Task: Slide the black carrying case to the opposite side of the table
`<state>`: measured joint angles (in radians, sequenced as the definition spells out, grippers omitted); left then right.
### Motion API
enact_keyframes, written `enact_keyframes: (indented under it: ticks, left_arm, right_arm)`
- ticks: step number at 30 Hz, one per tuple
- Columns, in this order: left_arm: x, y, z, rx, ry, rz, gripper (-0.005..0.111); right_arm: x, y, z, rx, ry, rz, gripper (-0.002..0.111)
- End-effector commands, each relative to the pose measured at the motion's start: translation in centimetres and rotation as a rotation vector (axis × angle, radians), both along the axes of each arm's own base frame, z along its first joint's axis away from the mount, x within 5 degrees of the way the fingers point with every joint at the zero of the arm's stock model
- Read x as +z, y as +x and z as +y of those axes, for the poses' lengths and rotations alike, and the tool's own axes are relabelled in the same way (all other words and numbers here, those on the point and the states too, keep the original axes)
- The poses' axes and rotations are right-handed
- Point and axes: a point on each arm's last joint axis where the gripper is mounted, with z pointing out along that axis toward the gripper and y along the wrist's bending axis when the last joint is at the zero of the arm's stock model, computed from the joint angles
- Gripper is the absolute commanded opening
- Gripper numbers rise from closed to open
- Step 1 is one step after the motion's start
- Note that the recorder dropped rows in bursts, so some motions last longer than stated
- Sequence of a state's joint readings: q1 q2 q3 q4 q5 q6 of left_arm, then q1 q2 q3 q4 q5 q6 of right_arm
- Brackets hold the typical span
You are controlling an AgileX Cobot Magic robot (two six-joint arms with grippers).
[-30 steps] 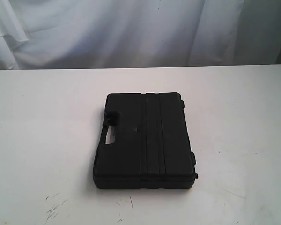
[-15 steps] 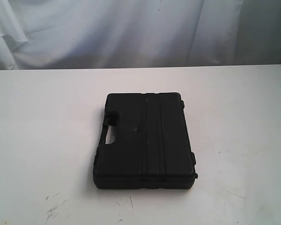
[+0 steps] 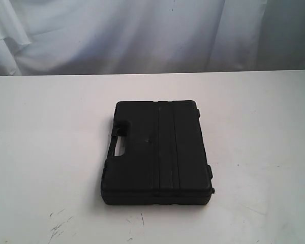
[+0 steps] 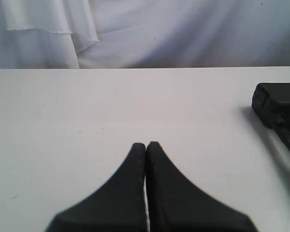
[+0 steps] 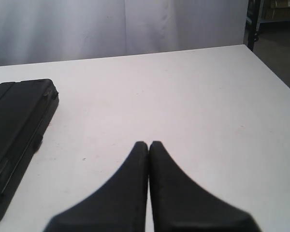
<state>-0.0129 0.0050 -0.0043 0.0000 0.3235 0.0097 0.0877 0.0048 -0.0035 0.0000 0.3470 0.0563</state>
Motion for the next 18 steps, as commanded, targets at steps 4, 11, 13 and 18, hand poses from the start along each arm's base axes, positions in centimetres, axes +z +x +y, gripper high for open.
enact_keyframes:
  ticks: [4, 11, 13, 18]
  left_arm:
    - [0.0, 0.0, 0.0, 0.002, -0.014, -0.009, 0.0]
    - [0.0, 0.0, 0.0, 0.002, -0.014, -0.011, 0.0]
    - [0.1, 0.0, 0.0, 0.002, -0.014, -0.023, 0.0]
    - [1.9, 0.2, 0.0, 0.006, -0.066, -0.226, 0.0]
  right_arm:
    - [-0.1, 0.0, 0.0, 0.0, -0.013, -0.002, 0.0]
    - [-0.1, 0.0, 0.0, 0.0, -0.013, -0.002, 0.0]
    - [-0.1, 0.0, 0.0, 0.0, -0.013, -0.002, 0.0]
    - [-0.1, 0.0, 0.0, 0.0, -0.013, -0.002, 0.0]
